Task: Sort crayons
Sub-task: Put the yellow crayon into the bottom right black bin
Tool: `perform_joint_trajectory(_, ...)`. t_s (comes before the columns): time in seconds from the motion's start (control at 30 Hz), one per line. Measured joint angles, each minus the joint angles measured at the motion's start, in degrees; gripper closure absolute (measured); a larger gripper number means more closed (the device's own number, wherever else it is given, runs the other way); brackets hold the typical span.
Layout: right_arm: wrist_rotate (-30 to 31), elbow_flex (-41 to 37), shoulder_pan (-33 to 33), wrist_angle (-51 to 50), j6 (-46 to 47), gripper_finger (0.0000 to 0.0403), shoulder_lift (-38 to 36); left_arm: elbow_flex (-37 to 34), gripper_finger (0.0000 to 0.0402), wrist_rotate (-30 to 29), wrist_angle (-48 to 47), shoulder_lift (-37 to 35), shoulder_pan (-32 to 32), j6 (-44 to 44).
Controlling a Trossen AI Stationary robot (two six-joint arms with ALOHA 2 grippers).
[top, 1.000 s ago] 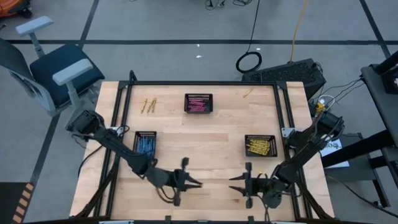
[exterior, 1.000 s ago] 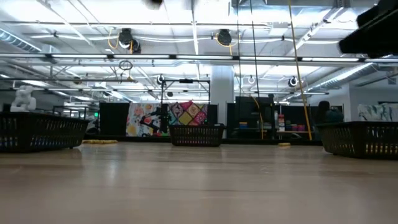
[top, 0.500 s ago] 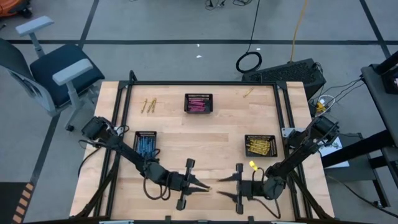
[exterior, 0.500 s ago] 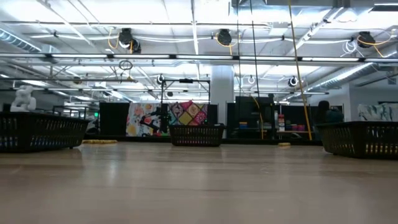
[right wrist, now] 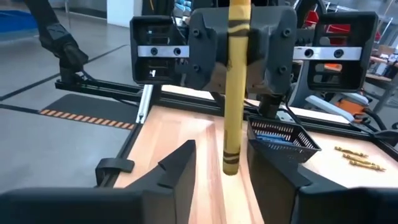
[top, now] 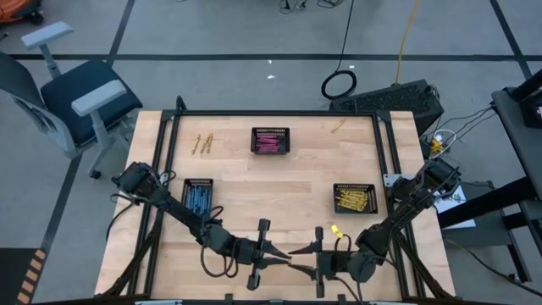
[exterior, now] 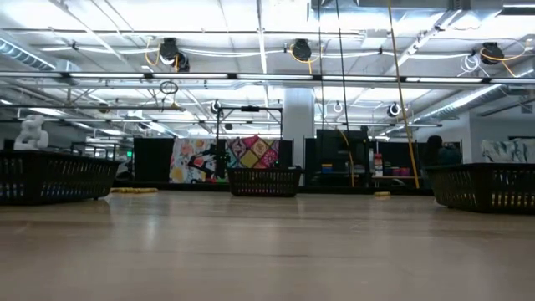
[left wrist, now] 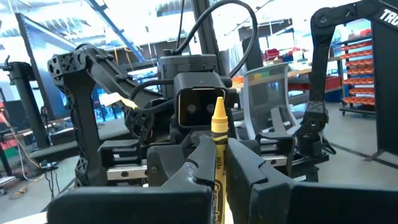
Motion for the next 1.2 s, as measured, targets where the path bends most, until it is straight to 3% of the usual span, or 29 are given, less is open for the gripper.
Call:
perform_joint_trajectory(0.33, -0.02, 0.0, -0.02, -0.05, -0.04, 0.0365, 0.0, 0.0, 0.0384, 0.11, -2.56, 0.0, 0.0, -1.74)
perform_joint_trajectory(0.43, 0.21, 0.0, 0.16, -2.26, 0.26, 0.0395, -0.21, 0.0, 0.0358, -0.24, -4.74, -0.02, 0.27, -4.99)
perform_joint_trajectory(0.53, 2.19, 0.0, 0.41, -8.51, 5.3, 0.0394, -1.77, 0.0, 0.031, -0.68, -7.26, 0.0, 0.5, -7.67)
perform_joint_trajectory(0.73, 2.37, 0.07, 0.85, -37.94, 26.61, 0.04, -8.82, 0.0, 0.0209, -2.51, -15.82, 0.0, 0.94, -7.89)
perform_joint_trajectory(0.83, -0.75, 0.11, 0.97, -61.67, 42.16, 0.0401, -13.7, 0.0, 0.018, -5.93, -22.6, 0.0, 0.66, -8.16)
perform_joint_trajectory(1.0, -13.17, 0.01, -1.01, -107.8, 66.76, 0.0401, -19.14, -0.04, 0.0165, -11.53, -30.7, 0.0, 0.85, -16.54)
perform_joint_trajectory(1.1, -20.54, -2.8, -3.39, -118.4, 64.75, 0.0401, -21.44, -0.04, 0.0164, -12.88, -31.43, 0.0, 0.74, -19.71)
perform_joint_trajectory(1.2, -24.77, -8.71, -5.92, -114.56, 55.91, 0.0401, -24.06, -0.04, 0.0164, -13.23, -31.44, 0.0, 0.72, -20.0)
